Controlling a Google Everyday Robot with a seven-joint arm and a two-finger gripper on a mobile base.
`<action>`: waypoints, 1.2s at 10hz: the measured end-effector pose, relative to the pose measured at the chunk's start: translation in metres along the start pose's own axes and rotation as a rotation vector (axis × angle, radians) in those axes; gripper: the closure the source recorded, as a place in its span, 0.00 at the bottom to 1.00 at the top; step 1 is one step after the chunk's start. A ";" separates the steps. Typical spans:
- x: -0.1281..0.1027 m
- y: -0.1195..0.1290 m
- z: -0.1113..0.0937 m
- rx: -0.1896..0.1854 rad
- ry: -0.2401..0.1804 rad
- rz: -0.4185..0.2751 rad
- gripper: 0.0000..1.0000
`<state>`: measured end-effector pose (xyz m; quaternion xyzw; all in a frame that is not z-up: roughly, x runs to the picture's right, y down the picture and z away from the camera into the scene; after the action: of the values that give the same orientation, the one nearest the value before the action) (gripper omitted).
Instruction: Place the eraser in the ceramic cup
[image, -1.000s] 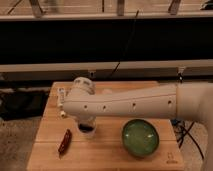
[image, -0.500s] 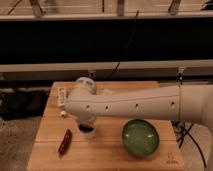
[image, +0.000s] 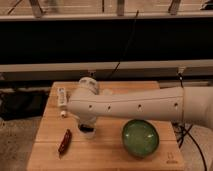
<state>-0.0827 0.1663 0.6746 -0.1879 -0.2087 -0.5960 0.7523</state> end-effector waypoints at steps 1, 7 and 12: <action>0.000 0.003 0.000 0.010 -0.005 0.004 0.78; 0.001 0.003 0.000 0.031 -0.017 0.001 0.47; 0.003 0.005 0.001 0.047 -0.028 0.002 0.31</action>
<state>-0.0775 0.1651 0.6766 -0.1789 -0.2329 -0.5876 0.7540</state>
